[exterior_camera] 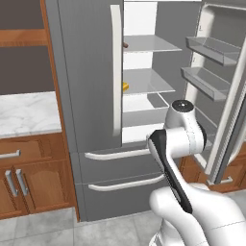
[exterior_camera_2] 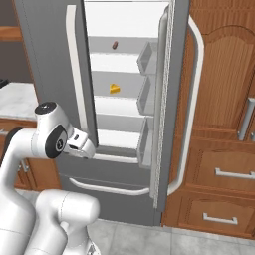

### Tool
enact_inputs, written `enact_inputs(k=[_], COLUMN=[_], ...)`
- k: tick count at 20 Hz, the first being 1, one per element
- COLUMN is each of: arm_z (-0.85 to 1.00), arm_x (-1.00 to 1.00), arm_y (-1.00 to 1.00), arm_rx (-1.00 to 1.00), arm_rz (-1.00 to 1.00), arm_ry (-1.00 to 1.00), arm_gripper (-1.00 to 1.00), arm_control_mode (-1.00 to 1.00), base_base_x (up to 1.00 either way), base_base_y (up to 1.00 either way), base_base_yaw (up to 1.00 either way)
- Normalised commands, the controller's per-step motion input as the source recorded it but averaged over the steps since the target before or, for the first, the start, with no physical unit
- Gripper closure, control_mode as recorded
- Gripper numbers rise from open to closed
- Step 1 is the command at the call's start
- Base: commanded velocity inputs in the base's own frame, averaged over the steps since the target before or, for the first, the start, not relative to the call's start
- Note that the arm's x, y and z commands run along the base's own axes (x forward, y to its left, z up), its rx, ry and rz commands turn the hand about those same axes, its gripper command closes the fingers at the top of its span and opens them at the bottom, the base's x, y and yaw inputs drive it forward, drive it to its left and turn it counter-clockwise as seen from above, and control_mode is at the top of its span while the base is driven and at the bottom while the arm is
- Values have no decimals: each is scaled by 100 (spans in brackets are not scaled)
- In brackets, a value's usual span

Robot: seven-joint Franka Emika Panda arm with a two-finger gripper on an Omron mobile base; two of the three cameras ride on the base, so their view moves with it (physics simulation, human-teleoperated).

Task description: Retrieve the sausage and cheese from the fridge and place them on the cutting board on the counter.

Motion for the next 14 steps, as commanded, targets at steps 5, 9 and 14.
enact_inputs(k=[5,9,14], arm_z=[0,0,0], arm_x=[0,0,0], arm_y=[0,0,0], arm_rx=[0,0,0], arm_rz=[0,0,0], arm_ry=[0,0,0], arm_gripper=[-100,-100,-100], arm_control_mode=[100,100,100], base_base_x=[63,54,49], base_base_y=[1,0,-4], base_base_yaw=[0,0,2])
